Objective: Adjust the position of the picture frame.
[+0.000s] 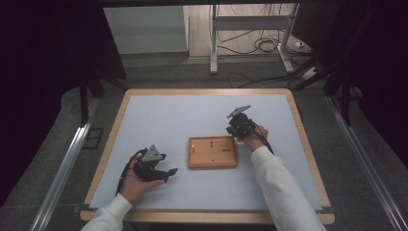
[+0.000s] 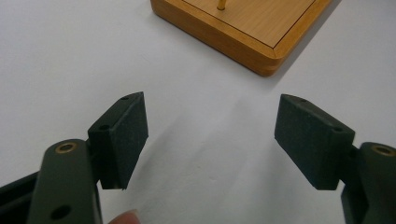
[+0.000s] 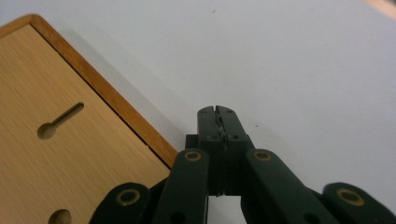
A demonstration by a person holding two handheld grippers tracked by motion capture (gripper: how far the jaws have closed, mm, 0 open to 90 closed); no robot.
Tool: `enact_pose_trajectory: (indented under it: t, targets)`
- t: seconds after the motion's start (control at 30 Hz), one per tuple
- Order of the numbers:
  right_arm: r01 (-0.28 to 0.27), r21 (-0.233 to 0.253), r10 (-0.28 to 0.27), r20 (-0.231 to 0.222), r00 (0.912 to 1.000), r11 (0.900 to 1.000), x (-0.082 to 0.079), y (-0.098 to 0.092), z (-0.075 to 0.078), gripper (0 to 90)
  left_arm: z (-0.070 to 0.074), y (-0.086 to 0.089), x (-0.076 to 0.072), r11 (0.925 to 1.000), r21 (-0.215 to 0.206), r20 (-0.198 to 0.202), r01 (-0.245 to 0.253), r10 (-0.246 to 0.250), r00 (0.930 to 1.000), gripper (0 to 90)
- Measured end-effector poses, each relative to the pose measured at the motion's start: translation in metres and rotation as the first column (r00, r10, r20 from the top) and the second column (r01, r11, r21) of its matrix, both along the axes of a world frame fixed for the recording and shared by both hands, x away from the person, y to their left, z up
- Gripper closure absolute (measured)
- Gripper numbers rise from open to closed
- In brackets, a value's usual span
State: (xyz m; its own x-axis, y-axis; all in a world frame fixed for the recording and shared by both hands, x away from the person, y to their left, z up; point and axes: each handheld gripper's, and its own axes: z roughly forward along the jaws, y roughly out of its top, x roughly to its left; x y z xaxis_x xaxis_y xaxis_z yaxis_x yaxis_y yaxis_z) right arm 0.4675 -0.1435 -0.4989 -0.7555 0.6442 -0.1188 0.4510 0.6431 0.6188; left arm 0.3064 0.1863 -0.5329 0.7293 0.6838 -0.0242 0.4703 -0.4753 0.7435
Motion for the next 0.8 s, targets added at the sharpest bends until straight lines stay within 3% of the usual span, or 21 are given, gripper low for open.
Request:
enact_pose_trajectory:
  t: [0.13,0.57,0.8]
  targets:
    - [-0.009,-0.03,0.009,-0.004,1.0,1.0,-0.0005,0.0005,-0.0037,89.9,-0.0005,-0.0001,0.0005,1.0,0.001,-0.001,0.001,-0.001,1.0,25.4]
    - [-0.039,-0.023,0.039,0.001,0.9992,0.999,-0.0045,-0.0014,-0.001,90.0,-0.0012,-0.0046,-0.0005,0.9998,0.012,-0.004,0.013,-0.013,0.9999,25.3]
    - [-0.049,-0.07,0.049,-0.001,0.9988,0.996,0.0,0.0051,-0.0039,90.0,-0.001,-0.0044,-0.0007,0.9999,0.005,-0.002,0.015,-0.015,0.9999,25.3]
